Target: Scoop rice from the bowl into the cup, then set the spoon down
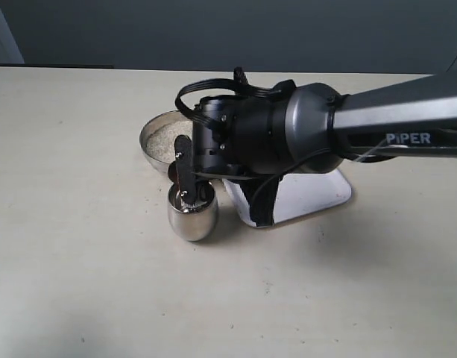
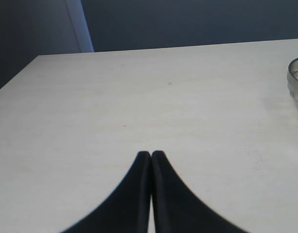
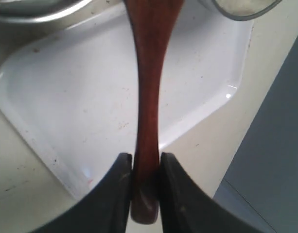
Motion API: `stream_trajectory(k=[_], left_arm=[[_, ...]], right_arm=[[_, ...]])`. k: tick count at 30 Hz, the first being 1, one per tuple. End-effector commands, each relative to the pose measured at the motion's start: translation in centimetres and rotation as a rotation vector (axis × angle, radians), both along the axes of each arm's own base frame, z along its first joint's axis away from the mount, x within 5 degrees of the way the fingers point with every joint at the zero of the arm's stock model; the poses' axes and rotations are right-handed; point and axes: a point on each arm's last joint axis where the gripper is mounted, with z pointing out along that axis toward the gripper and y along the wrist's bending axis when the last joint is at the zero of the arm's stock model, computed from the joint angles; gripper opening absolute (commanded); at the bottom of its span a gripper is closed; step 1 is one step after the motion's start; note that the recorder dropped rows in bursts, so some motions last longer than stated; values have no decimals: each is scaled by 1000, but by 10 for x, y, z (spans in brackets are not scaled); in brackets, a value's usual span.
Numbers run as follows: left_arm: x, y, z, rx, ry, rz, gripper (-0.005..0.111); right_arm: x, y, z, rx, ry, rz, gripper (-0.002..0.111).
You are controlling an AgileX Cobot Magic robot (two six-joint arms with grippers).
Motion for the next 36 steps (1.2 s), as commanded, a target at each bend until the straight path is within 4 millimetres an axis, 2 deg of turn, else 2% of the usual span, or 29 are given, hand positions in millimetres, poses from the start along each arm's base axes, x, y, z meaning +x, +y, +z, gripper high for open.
stream_trajectory(k=[1, 8, 14, 21, 36], left_arm=[[0, 0, 4, -4, -18, -2, 1], [0, 0, 4, -4, -18, -2, 1], [0, 0, 4, -4, -18, -2, 1], [0, 0, 4, -4, -18, -2, 1], [0, 0, 4, -4, -18, -2, 1]], right_arm=[[-4, 2, 6, -10, -44, 22, -1], [-9, 6, 9, -32, -127, 49, -1], [-20, -3, 7, -37, -130, 50, -1], [-22, -8, 10, -18, -185, 51, -1], [-41, -10, -4, 22, -238, 93, -1]])
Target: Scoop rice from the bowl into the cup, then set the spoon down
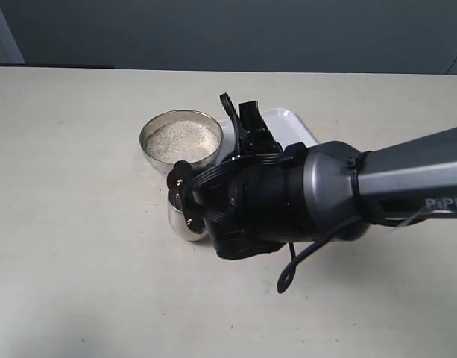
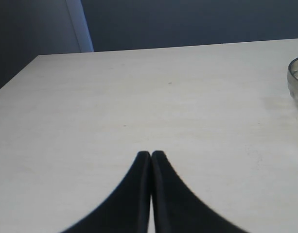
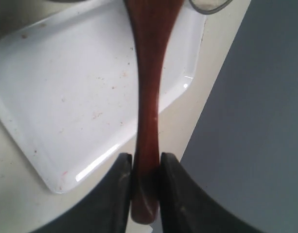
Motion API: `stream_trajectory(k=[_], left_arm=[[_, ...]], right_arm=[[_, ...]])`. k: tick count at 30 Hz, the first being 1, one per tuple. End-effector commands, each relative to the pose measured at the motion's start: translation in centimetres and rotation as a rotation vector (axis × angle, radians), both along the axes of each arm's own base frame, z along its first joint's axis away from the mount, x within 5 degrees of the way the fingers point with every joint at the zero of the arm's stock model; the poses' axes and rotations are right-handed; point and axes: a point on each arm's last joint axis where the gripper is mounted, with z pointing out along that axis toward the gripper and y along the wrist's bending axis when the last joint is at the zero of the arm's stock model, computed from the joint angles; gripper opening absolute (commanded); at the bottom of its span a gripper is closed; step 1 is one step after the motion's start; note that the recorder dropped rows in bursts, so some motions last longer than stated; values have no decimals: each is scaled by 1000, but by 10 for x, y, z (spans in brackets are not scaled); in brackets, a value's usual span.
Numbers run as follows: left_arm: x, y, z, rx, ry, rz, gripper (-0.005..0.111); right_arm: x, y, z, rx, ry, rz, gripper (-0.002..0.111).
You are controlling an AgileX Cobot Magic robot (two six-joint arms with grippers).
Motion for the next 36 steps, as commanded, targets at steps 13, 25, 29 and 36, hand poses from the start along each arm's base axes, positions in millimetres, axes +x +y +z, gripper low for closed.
stream_trajectory(k=[13, 25, 29, 36], left_arm=[[0, 0, 4, -4, -18, -2, 1], [0, 0, 4, -4, -18, -2, 1], [0, 0, 4, -4, -18, -2, 1], [0, 0, 4, -4, -18, -2, 1]], right_arm=[[-2, 3, 6, 43, -90, 38, -1], [-2, 0, 5, 48, -126, 29, -1], [-3, -1, 5, 54, -113, 14, -1], [10, -29, 37, 211, -94, -191, -1]])
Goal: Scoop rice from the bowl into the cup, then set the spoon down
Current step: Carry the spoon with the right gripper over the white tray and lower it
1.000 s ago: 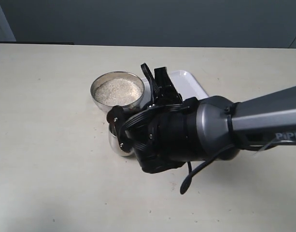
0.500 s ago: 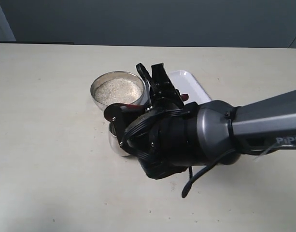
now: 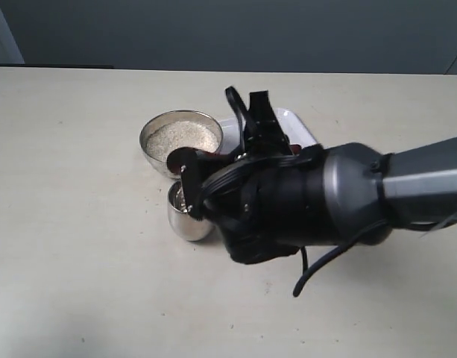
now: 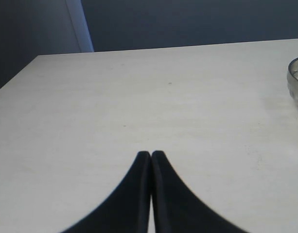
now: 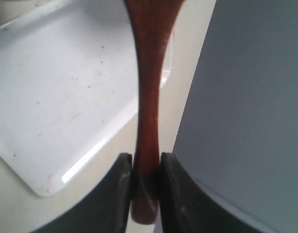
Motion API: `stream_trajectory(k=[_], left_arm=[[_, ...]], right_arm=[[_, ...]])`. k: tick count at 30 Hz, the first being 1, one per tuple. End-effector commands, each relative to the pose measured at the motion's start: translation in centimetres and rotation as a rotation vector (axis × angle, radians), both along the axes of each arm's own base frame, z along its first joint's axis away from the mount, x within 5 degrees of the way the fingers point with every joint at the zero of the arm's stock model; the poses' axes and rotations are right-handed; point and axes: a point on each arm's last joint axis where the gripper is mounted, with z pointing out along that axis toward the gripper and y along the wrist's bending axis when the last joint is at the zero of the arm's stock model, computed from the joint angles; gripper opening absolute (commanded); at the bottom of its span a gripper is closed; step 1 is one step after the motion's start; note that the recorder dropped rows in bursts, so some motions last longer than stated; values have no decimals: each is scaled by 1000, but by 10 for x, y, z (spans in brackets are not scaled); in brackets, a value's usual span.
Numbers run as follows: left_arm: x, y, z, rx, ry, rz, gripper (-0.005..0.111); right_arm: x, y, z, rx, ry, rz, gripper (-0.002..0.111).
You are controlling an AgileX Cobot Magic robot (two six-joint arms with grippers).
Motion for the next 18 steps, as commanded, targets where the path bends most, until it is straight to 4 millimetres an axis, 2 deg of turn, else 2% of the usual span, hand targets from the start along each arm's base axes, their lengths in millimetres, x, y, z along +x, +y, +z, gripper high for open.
stream_trajectory(k=[1, 4, 9, 12, 18], left_arm=[[0, 0, 4, -4, -18, -2, 1], [0, 0, 4, -4, -18, -2, 1], [0, 0, 4, -4, -18, -2, 1], [0, 0, 4, -4, -18, -2, 1], [0, 0, 4, -4, -18, -2, 1]], right_arm=[[16, -28, 30, 151, -12, -179, -1], [39, -55, 42, 284, 38, -307, -1], [88, -93, 21, 512, 191, -465, -1], [103, -94, 8, 654, 258, -454, -1], [110, -87, -33, 620, 342, -463, -1]])
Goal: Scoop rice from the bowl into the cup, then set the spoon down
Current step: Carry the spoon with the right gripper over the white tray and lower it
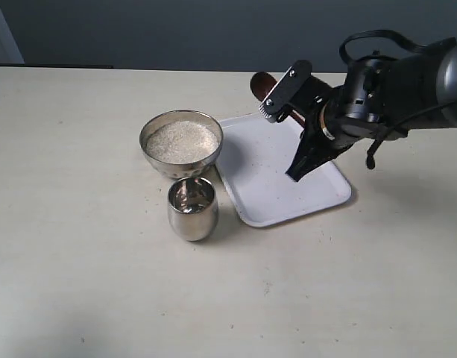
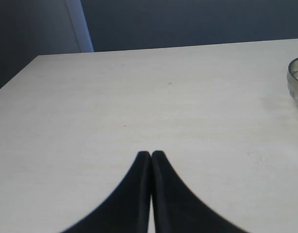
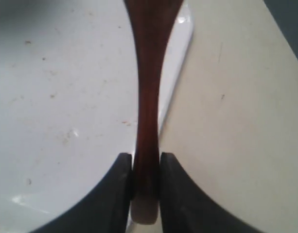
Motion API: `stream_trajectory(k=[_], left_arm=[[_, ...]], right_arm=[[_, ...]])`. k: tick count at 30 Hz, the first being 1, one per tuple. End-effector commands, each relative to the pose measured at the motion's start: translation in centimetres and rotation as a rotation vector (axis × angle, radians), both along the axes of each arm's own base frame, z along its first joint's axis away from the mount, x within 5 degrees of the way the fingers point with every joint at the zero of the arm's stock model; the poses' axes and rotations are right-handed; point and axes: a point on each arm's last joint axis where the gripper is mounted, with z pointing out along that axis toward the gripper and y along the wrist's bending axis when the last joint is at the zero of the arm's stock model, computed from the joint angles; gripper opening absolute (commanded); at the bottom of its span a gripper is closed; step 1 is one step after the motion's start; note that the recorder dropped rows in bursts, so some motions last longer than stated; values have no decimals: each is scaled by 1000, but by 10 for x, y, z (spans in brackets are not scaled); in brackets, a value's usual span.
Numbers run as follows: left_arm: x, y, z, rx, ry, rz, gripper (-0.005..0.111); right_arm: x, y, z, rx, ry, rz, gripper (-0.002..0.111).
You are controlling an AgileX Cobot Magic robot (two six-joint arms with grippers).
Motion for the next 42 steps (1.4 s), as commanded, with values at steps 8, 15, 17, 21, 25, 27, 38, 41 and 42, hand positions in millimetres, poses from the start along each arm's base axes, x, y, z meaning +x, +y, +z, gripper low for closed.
stream_trajectory(k=[8, 15, 17, 21, 25, 27, 38, 41, 42], left_arm=[[0, 0, 4, -4, -18, -2, 1], [0, 0, 4, -4, -18, -2, 1], [0, 0, 4, -4, -18, -2, 1], [0, 0, 4, -4, -18, -2, 1], [0, 0, 4, -4, -18, -2, 1], [0, 0, 4, -4, -18, -2, 1], [0, 0, 4, -4, -18, -2, 1], [0, 0, 4, -4, -18, -2, 1], [0, 0, 4, -4, -18, -2, 1]], right_arm=[[-2, -2, -34, -89, 135, 23, -1], [-5, -2, -36, -89, 186, 56, -1], [-5, -2, -36, -84, 185, 57, -1], [-5, -1, -39, -87, 188, 61, -1], [-5, -1, -47, -100, 207, 61, -1], [-5, -1, -51, -103, 215, 56, -1], [-5, -1, -52, -97, 218, 46, -1], [-5, -1, -52, -97, 218, 46, -1], [-5, -1, -52, -97, 218, 46, -1]])
